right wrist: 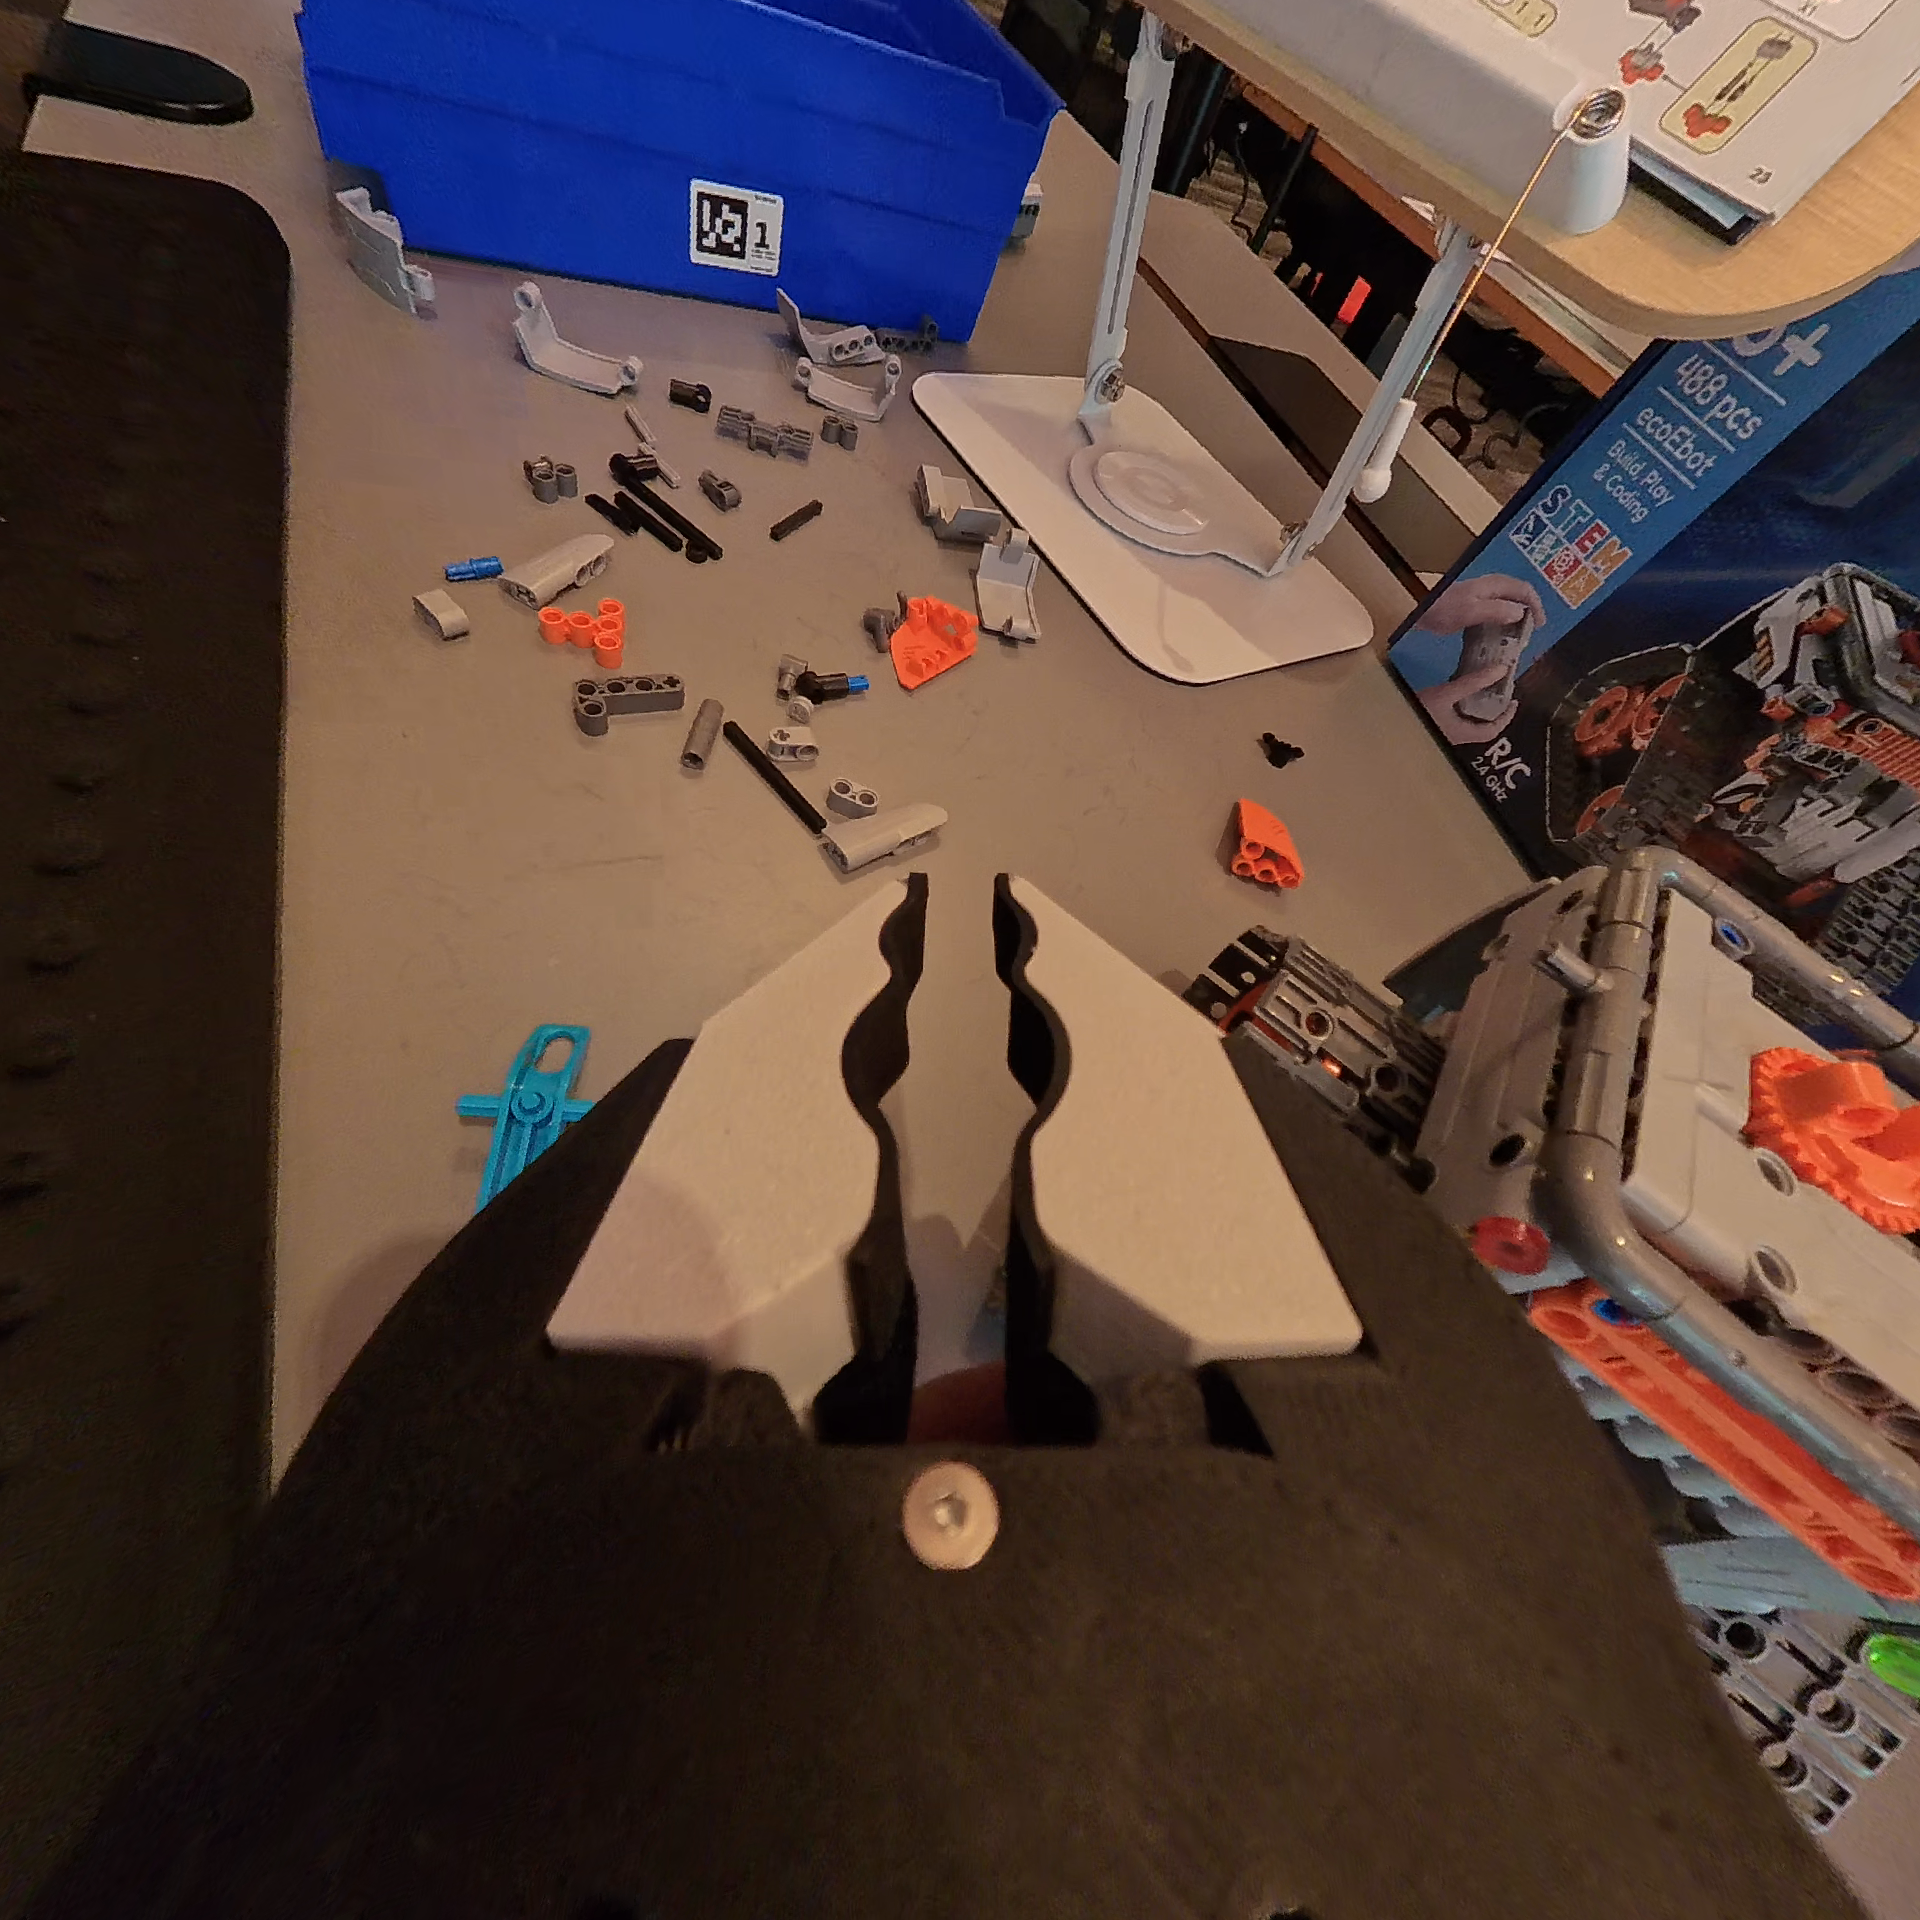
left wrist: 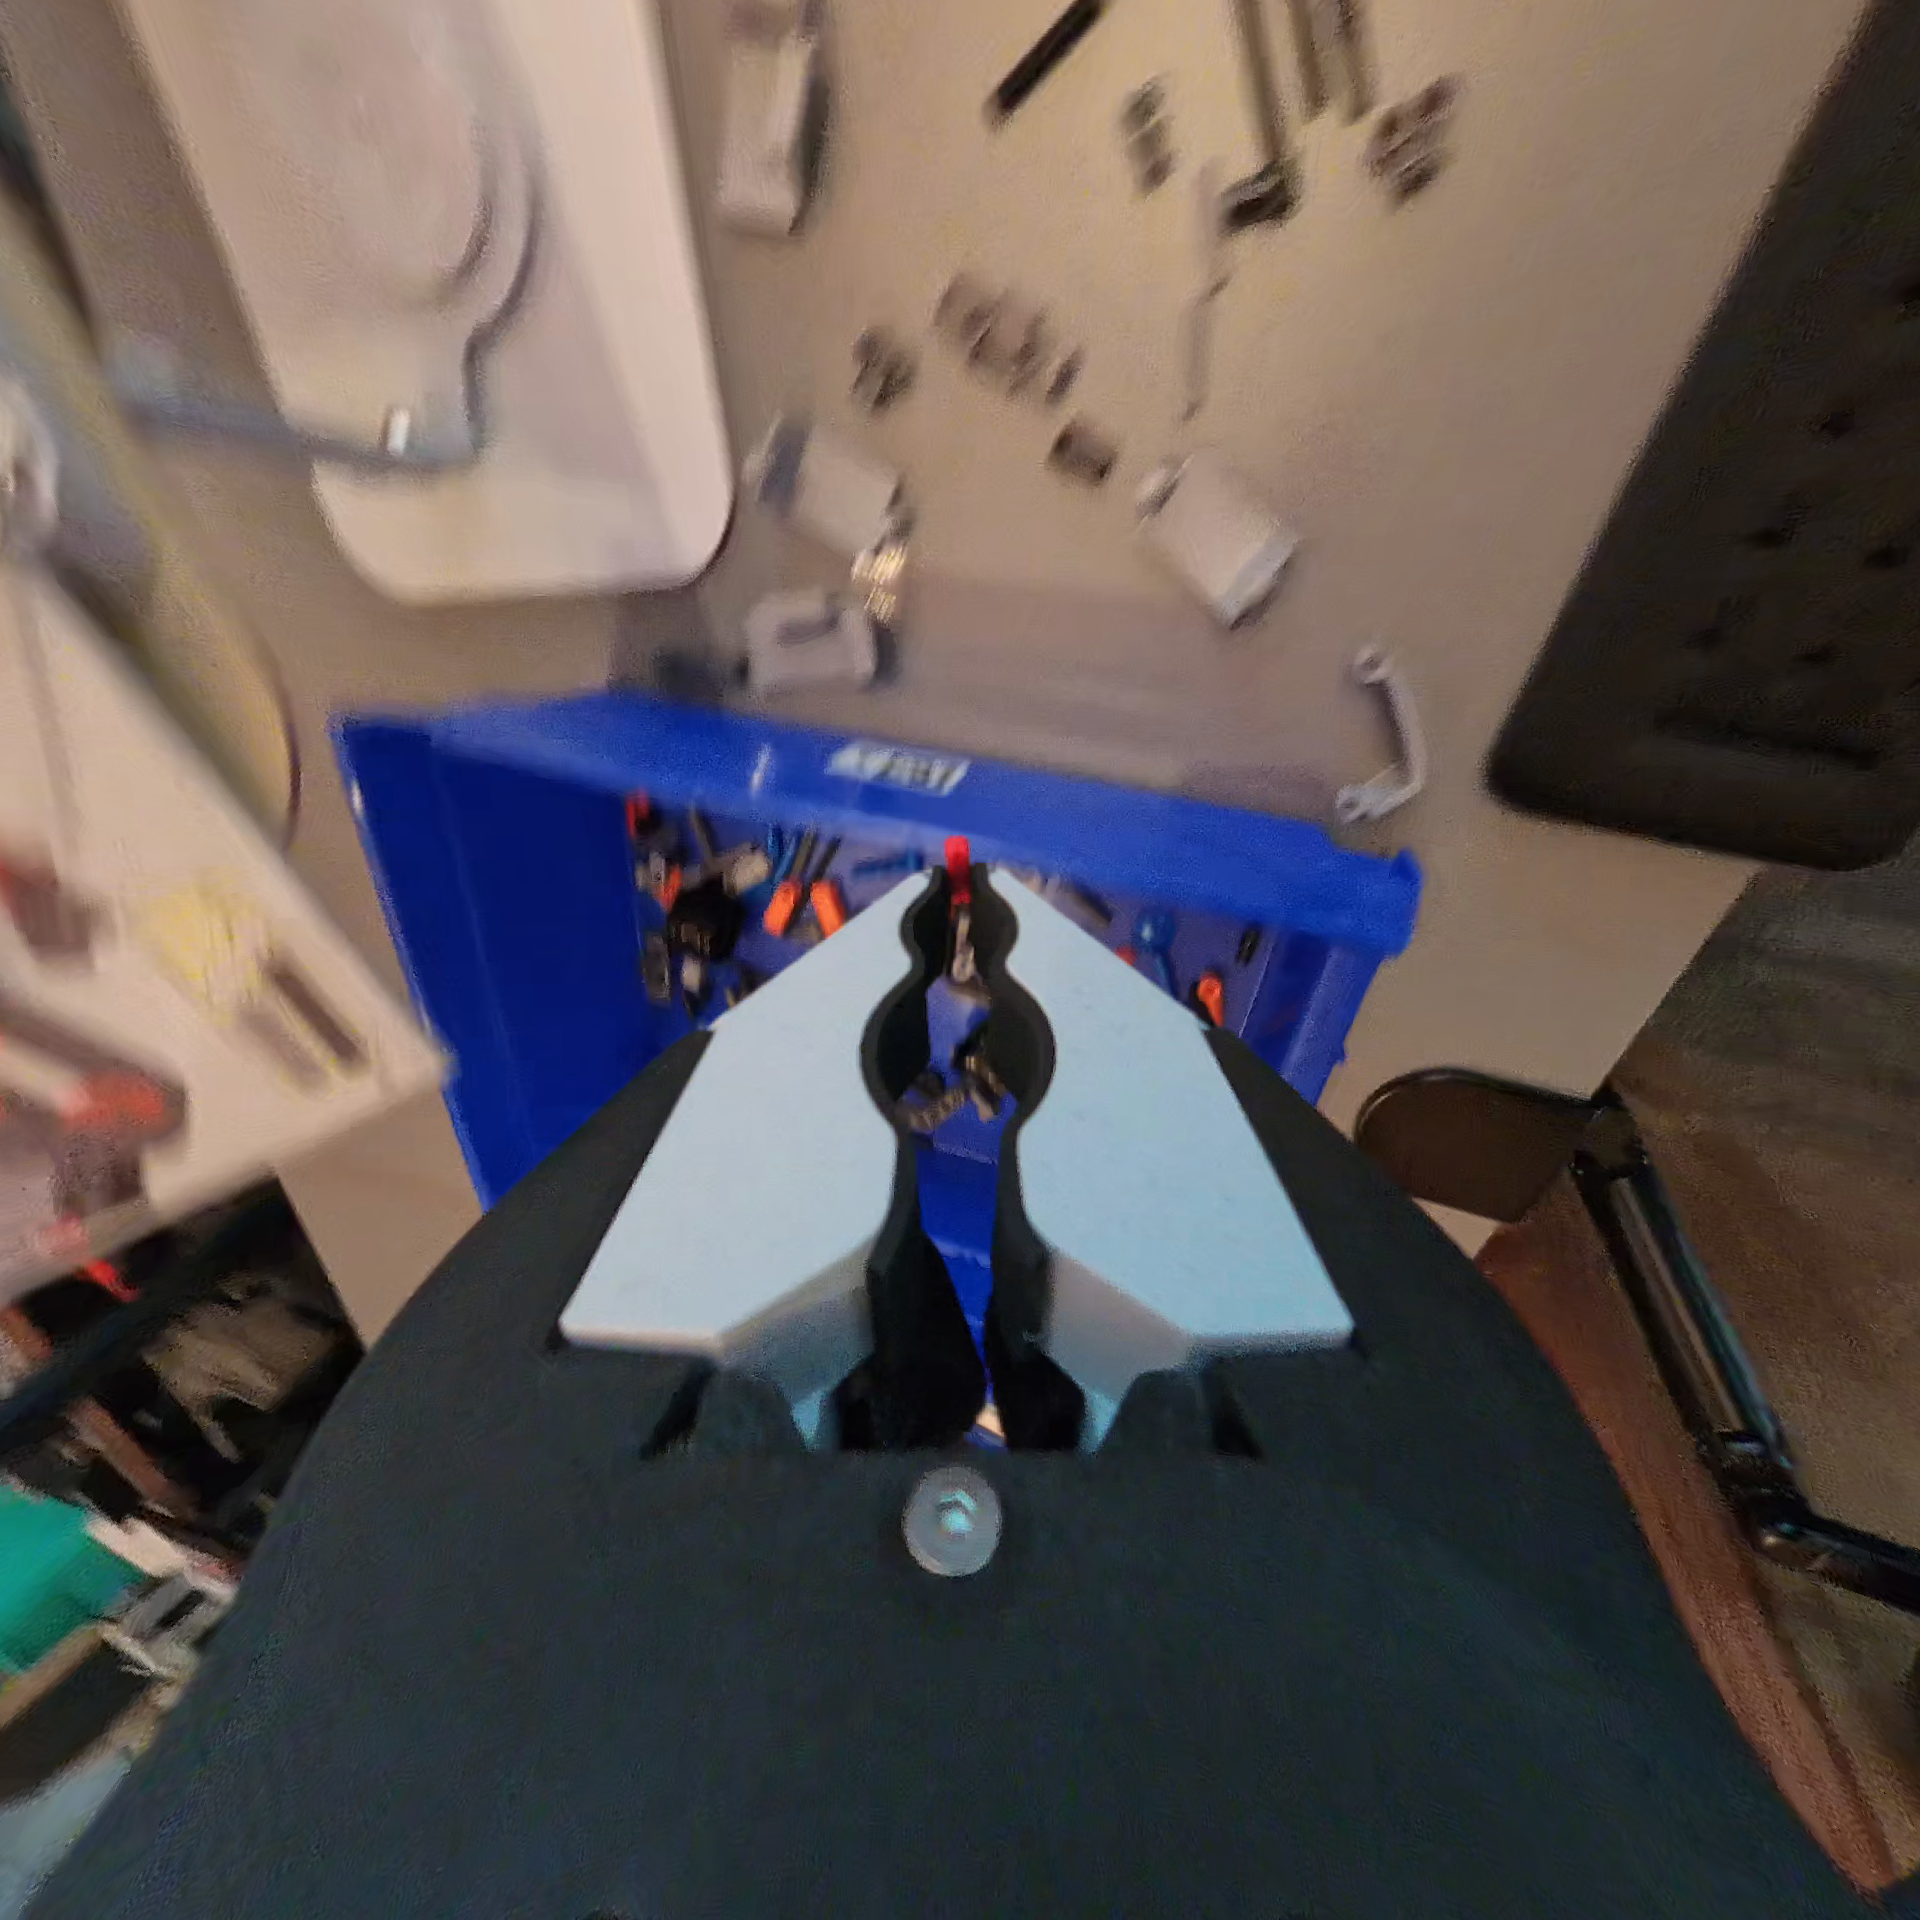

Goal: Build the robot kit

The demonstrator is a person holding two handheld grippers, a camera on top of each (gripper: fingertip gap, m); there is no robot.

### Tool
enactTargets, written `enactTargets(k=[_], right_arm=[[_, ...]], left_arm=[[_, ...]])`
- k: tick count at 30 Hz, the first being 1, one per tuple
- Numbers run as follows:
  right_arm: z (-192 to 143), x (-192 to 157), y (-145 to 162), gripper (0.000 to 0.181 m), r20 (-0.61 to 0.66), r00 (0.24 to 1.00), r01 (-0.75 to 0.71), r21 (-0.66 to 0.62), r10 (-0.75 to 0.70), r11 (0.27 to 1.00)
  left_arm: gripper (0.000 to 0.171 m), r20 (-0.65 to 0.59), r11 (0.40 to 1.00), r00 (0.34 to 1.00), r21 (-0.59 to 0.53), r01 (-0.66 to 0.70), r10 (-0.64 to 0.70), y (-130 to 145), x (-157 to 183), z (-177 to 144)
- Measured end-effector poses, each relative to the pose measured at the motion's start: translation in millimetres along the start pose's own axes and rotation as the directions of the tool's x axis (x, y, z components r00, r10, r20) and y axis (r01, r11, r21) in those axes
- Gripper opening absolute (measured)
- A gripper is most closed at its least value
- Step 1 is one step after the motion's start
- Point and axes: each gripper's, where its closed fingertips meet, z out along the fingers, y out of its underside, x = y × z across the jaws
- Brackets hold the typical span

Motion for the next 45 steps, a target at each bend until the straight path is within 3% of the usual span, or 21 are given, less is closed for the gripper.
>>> enactTargets(k=[5,12,19,24,29,34,41,45], right_arm=[[-2.6,-1.5,-4.5,0.011,-0.002,1.0,0.013,0.014,-0.013,1.0],[-3.6,-4.7,-6.6,0.011,0.007,1.0,0.024,0.022,-0.024,0.999],[-3.8,-4.7,-6.6,0.011,0.009,1.0,0.022,0.022,-0.023,0.999],[-3.1,-2.3,-4.0,0.011,0.004,1.0,0.011,0.017,-0.012,1.0],[-1.3,-2.2,-1.3,0.011,0.008,1.0,0.006,0.007,-0.006,1.0],[-1.9,-1.4,-1.7,0.01,0.005,1.0,0.002,0.012,-0.002,1.0],[2.4,-1.7,4.6,0.01,0.014,1.0,-0.009,-0.011,0.009,1.0],[2.9,1.9,8.8,0.01,0.01,0.999,-0.032,-0.015,0.032,0.999]], left_arm=[[0.002,-0.11,0.972,0.967,-0.009,-0.233,0.231,-75.6,38.9,43.6],[0.001,-0.202,0.957,0.938,-0.018,-0.291,0.282,-101.4,60.8,111.3],[0.025,-0.161,0.973,0.959,0.05,-0.227,0.232,-115.5,55.1,114.3],[0.03,-0.079,0.978,0.987,0.165,-0.126,0.14,-115.1,30.8,71.6],[0.023,0.059,0.974,0.998,0.225,0.002,-0.016,-77.4,-10.0,21.4],[0.018,0.163,0.983,0.973,0.115,0.144,-0.162,11.9,-40.9,-3.3],[0.023,0.065,0.929,0.937,-0.122,0.349,-0.344,131.6,-24.0,29.5],[0.025,-0.067,0.924,0.932,-0.177,0.339,-0.355,147.8,3.3,55.3]])
